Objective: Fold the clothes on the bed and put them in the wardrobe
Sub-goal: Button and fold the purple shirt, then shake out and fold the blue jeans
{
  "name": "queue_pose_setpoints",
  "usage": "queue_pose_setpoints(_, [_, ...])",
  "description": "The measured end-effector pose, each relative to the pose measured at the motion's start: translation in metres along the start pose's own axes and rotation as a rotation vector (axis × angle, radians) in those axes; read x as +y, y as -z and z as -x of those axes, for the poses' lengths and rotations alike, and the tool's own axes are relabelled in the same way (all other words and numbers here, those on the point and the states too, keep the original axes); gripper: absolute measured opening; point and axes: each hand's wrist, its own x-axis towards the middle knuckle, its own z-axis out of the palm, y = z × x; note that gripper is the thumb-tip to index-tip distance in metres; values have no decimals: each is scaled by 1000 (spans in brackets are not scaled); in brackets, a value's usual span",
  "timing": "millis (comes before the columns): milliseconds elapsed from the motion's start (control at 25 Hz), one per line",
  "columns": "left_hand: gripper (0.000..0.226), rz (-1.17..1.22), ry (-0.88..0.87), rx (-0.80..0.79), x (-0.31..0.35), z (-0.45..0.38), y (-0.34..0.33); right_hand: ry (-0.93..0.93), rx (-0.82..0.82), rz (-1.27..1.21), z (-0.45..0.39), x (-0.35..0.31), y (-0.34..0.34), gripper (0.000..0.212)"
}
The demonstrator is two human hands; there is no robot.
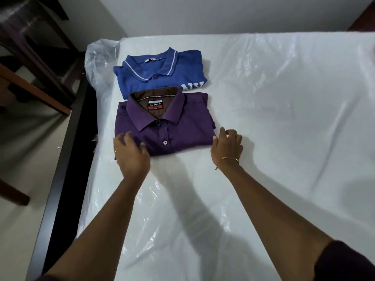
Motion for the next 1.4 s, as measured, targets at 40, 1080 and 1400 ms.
queue_pose_setpoints(40, [51, -15, -96, -17, 14, 14, 2, 39, -10, 10, 10, 10, 11, 46])
queue_pose_setpoints(1080, [55, 82, -1152, -131, 587, 283, 50, 20, 338, 153, 27, 301, 583, 54])
queue_pose_setpoints(1400, [46, 144, -1189, -337, 634, 310, -65, -279, 222, 19, -5, 441, 535, 56])
